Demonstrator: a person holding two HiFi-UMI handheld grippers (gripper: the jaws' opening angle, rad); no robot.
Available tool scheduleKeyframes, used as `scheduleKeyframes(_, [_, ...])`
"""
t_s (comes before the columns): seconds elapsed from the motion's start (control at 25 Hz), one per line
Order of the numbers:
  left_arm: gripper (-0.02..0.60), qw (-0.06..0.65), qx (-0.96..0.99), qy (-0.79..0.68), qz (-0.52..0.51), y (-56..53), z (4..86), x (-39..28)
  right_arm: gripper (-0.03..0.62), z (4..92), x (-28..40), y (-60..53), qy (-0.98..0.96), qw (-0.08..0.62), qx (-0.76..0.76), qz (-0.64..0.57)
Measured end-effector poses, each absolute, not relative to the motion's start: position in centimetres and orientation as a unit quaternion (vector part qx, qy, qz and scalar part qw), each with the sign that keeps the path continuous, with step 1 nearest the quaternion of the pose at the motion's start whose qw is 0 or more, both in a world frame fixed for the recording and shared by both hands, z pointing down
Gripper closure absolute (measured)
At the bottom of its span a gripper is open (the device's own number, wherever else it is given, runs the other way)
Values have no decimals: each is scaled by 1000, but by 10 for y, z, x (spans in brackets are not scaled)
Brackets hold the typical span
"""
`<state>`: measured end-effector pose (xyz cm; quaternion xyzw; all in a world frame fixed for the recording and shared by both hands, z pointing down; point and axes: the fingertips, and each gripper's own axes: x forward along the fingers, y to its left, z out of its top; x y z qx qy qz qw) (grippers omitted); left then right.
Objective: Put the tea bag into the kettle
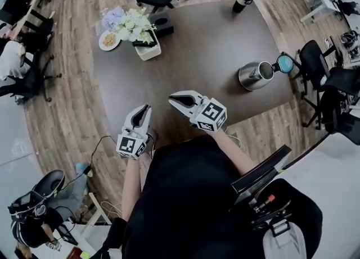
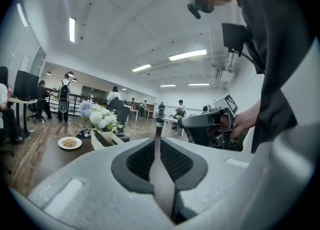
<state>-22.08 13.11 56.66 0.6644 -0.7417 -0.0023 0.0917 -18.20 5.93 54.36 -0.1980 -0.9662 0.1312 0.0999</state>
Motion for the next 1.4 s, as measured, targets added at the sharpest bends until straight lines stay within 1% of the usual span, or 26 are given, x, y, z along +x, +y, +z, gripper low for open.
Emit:
scheduleKeyframes(0.08, [558, 96, 654, -751, -4, 152, 570, -229, 566, 546, -194, 81, -960, 105, -221, 133])
scheduleKeyframes(0.2, [572, 98, 640, -762, -3, 176, 573, -243, 574, 550, -211, 108, -952, 111, -252, 132])
scheduleKeyframes(0.32, [574, 101, 625, -774, -2, 196, 579, -253, 585, 554, -224, 130, -946, 119, -274, 125])
scheduleKeyframes(0.6, [574, 108, 621, -776, -4, 215, 588, -262, 586, 562, -241, 163, -936, 131, -306, 118])
scheduleKeyframes(1.4, [577, 123, 672, -730, 10, 177, 606, -244, 588, 579, -230, 135, -940, 144, -277, 134])
